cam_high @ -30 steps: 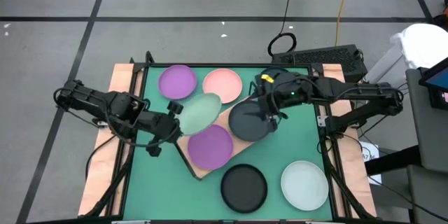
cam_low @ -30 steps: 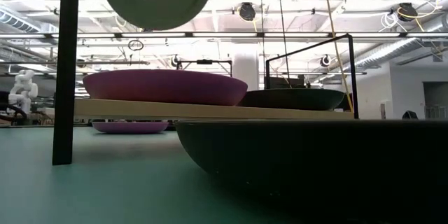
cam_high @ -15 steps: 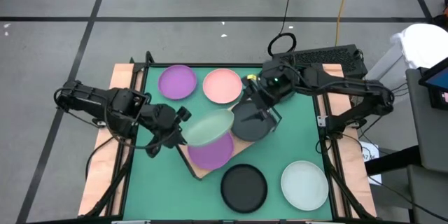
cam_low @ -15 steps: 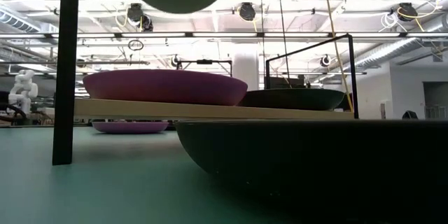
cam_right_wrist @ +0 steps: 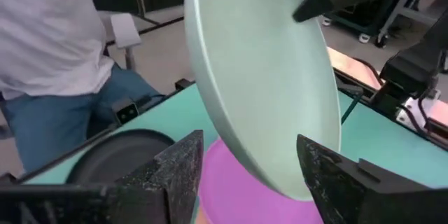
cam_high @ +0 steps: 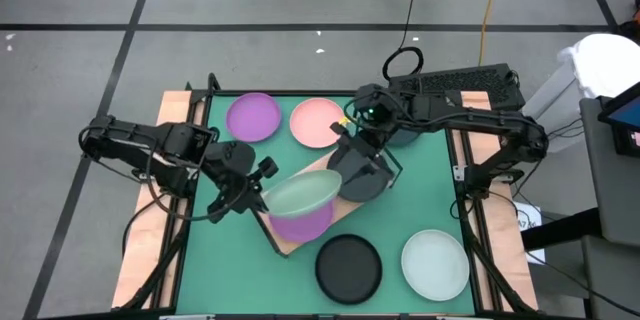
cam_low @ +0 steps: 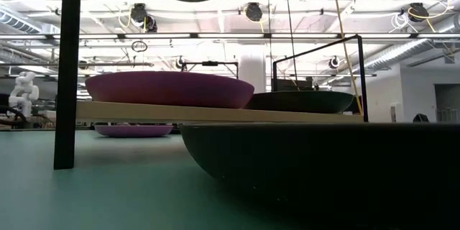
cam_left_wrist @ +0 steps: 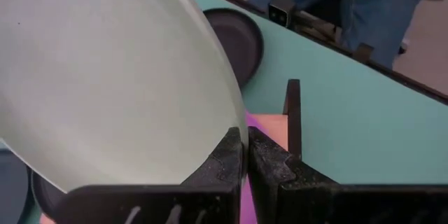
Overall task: Place and stack plates onto a shelf
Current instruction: Stack the green plate on top of the black plate on the shelf
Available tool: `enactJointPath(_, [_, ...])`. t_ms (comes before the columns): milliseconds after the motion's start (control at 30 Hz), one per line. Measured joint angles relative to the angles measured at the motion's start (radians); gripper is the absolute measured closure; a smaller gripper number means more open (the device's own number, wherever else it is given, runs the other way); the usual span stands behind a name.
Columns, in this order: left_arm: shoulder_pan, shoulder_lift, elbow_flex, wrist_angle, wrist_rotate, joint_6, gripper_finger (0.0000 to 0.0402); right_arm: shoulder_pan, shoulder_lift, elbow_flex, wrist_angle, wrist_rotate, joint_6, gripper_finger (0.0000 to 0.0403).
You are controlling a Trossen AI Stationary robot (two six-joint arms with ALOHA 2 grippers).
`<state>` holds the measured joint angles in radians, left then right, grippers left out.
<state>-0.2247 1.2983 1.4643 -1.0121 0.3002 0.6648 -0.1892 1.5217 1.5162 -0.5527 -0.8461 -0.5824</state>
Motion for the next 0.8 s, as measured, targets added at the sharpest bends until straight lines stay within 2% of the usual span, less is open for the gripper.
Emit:
enactJointPath(133, [0.013, 0.0, 0.0, 0.001, 0.012, 0.003, 0.0392, 0.001, -0.001, 0.0, 0.011, -0.061, -0.033, 0.0216])
enactJointPath(267, [0.025, 0.0, 0.0, 0.005, 0.011, 0.012, 0.0392, 0.001, 0.0, 0.0, 0.01, -0.123, -0.043, 0.0259])
enactJointPath(800, [0.037, 0.0, 0.0, 0.054, 0.017, 0.039, 0.0388, 0.029, -0.001, -0.001, 0.006, -0.147, -0.086, 0.0386])
